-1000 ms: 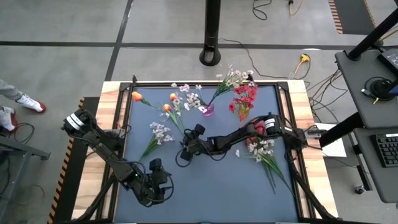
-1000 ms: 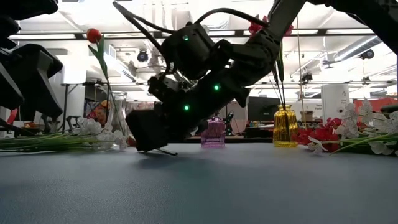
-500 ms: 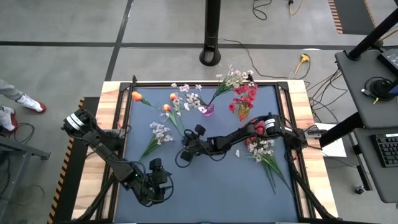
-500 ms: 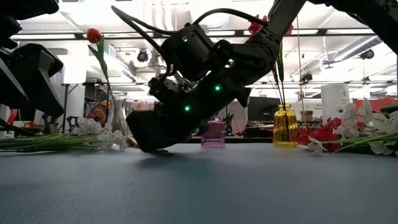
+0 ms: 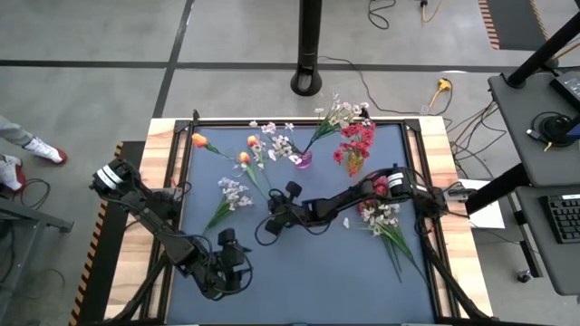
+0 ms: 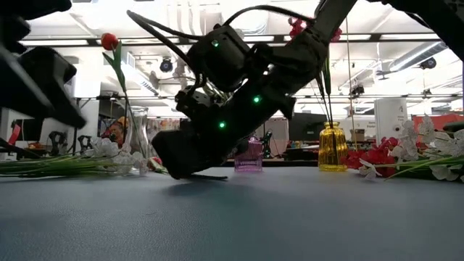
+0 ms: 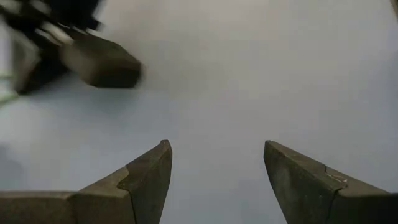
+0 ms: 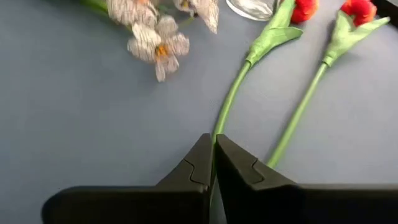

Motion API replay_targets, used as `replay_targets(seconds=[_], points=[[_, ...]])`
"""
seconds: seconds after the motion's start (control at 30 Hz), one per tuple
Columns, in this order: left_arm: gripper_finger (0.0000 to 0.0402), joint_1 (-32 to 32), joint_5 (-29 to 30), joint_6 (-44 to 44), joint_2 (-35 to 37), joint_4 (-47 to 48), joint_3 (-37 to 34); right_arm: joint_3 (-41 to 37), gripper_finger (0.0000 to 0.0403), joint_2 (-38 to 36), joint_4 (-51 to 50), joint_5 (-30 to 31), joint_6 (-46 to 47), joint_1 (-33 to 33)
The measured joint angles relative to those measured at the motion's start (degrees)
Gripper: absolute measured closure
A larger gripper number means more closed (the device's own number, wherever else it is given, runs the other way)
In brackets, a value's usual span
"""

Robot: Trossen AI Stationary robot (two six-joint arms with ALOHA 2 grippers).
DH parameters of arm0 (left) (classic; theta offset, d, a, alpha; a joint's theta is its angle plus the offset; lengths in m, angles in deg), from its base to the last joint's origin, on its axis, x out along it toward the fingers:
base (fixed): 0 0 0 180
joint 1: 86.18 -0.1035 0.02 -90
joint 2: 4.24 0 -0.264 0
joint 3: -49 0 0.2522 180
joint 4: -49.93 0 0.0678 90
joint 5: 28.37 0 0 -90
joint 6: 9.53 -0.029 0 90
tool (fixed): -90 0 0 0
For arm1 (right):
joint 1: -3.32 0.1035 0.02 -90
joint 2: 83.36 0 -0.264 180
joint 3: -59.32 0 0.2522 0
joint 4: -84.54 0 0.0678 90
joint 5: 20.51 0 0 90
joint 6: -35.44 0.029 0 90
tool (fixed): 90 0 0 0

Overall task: Sort flowers into vase by color
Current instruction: Put the orange tulip into the transparent vase

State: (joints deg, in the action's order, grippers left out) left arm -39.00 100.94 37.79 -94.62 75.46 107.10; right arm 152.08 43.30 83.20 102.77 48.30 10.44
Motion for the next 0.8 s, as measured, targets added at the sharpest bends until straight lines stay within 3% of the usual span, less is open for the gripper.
replay_targets(seconds=[0.23,0.37,0.47,0.63,0.8], points=[[0.0164,0.0,9.8,0.1,-0.7,-2.3,-0.2,-0.1,0.0394,-6.7,-12.0,4.3,0.6,3.3],[0.0164,-0.4,17.1,4.6,-0.7,-2.8,-0.3,-0.1,0.0394,-10.7,-19.5,4.3,2.7,5.6],[0.0164,-1.8,17.3,9.4,-0.7,-2.8,-0.3,-0.2,0.0394,-13.8,-24.1,4.2,4.7,7.4],[0.0164,-5.5,12.2,20.5,-0.7,-3.6,-0.6,-1.0,0.0394,-18.1,-29.8,3.4,9.7,10.2],[0.0170,-5.3,12.6,18.0,-0.7,-11.6,-1.8,-3.7,0.0394,-20.3,-30.5,1.4,14.7,12.8]])
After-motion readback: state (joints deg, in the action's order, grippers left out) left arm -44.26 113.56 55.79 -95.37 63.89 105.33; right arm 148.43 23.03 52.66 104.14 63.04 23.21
